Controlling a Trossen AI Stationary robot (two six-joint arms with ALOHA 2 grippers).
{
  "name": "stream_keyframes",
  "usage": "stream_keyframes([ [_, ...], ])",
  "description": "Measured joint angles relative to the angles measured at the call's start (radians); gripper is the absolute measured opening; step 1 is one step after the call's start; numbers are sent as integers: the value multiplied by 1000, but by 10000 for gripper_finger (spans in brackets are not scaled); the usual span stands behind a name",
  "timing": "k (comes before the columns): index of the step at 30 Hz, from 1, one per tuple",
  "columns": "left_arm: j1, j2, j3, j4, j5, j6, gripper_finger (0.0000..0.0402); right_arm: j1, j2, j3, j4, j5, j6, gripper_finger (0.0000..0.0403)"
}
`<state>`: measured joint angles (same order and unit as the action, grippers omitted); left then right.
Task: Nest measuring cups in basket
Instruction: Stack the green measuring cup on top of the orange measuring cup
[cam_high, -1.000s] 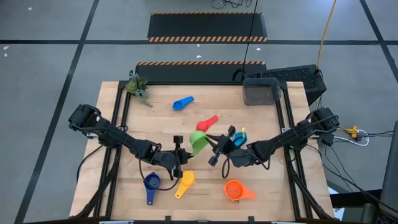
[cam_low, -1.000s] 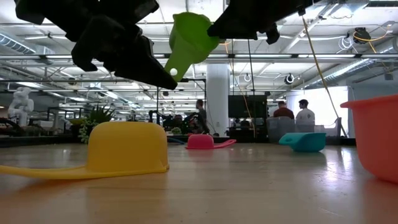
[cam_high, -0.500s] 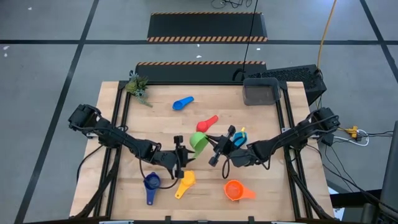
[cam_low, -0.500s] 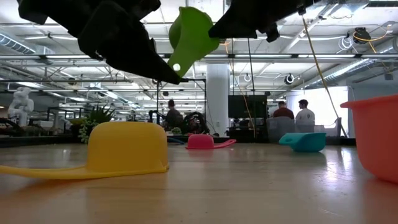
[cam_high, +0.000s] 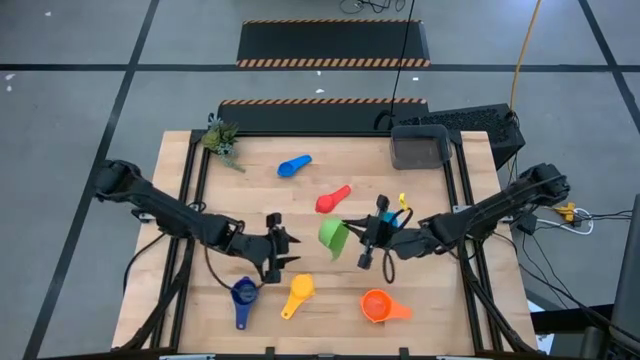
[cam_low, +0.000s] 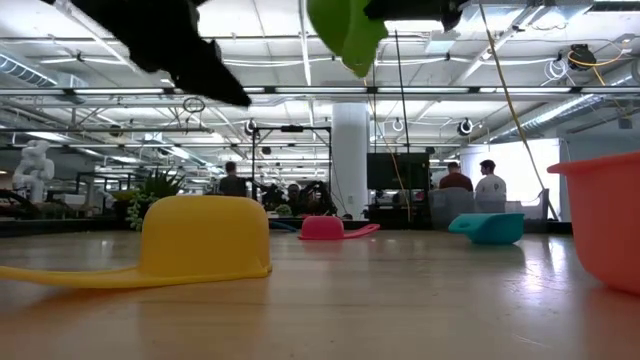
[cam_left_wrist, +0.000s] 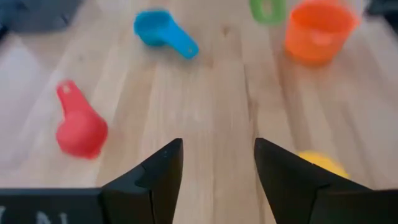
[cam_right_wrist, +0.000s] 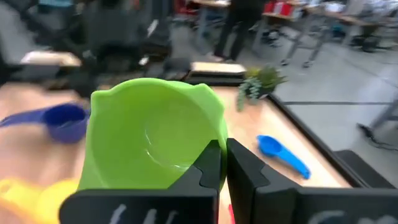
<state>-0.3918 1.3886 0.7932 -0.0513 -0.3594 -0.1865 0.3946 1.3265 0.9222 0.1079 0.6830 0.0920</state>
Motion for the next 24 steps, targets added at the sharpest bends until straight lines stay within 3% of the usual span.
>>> stream_keyframes([
  [6, 14, -65, 1, 29, -7, 48, 199, 8, -70, 0, -156, -110, -54, 0],
  [18, 27, -67, 0, 188, 1, 135, 279, 64, -15, 0, -205, -115, -275, 0],
  [20, 15, -67, 0, 241, 1, 188, 281, 62, -8, 0, -212, -159, -283, 0],
  [24, -5, -67, 15, 305, 35, 289, 270, 6, -9, 0, -215, -353, -192, 0],
])
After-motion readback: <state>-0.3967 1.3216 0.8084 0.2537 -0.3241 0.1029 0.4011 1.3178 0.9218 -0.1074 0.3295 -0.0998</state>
